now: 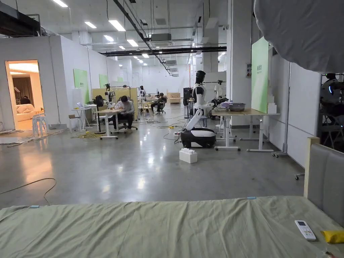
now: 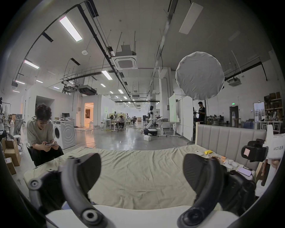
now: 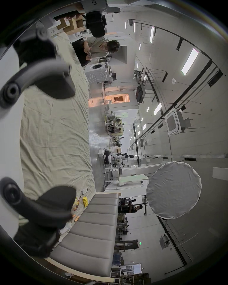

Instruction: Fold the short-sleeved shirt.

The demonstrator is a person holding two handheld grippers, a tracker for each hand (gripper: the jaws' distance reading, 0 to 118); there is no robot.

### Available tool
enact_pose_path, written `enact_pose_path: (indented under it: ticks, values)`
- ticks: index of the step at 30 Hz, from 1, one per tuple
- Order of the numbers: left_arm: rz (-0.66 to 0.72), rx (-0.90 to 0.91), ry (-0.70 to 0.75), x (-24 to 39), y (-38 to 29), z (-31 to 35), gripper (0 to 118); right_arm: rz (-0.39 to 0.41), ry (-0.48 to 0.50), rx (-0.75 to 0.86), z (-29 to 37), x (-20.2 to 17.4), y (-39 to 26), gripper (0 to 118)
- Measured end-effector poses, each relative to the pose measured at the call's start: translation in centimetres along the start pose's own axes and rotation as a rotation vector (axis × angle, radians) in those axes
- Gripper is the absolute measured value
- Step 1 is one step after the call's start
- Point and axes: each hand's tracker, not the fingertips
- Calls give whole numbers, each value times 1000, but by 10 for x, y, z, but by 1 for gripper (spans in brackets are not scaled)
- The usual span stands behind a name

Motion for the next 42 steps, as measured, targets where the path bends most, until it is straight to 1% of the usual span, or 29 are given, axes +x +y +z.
enact_pose_path:
  ticks: [1, 2, 4, 6, 12, 18, 29, 34, 42]
  values:
    - [-10, 8, 2, 3, 1, 1, 118, -16, 7, 15, 2, 1, -1, 118]
    - [-21, 21, 2, 5, 1, 4, 118, 3, 15, 35, 3, 1, 1, 118]
    - [-39, 28, 8, 5, 2, 6, 118, -17, 14, 23, 3, 2, 2, 118]
    - [-48, 30, 12, 9, 2, 6, 118, -20, 15, 29, 4, 2, 2, 118]
    - [-51, 13, -5, 11, 2, 4, 118, -11, 21, 21, 3, 0, 2, 118]
    - [-42, -9, -5, 12, 1, 1, 118, -34, 46, 14, 1, 1, -3, 118]
    - [-14, 6, 36, 8, 1, 3, 118, 0, 51, 8, 3, -3, -3, 118]
    - [5, 7, 44, 5, 2, 3, 118, -1, 58, 9, 3, -4, -2, 118]
    - [10, -8, 40, 5, -1, 3, 118, 19, 59, 1, 2, -6, -2, 118]
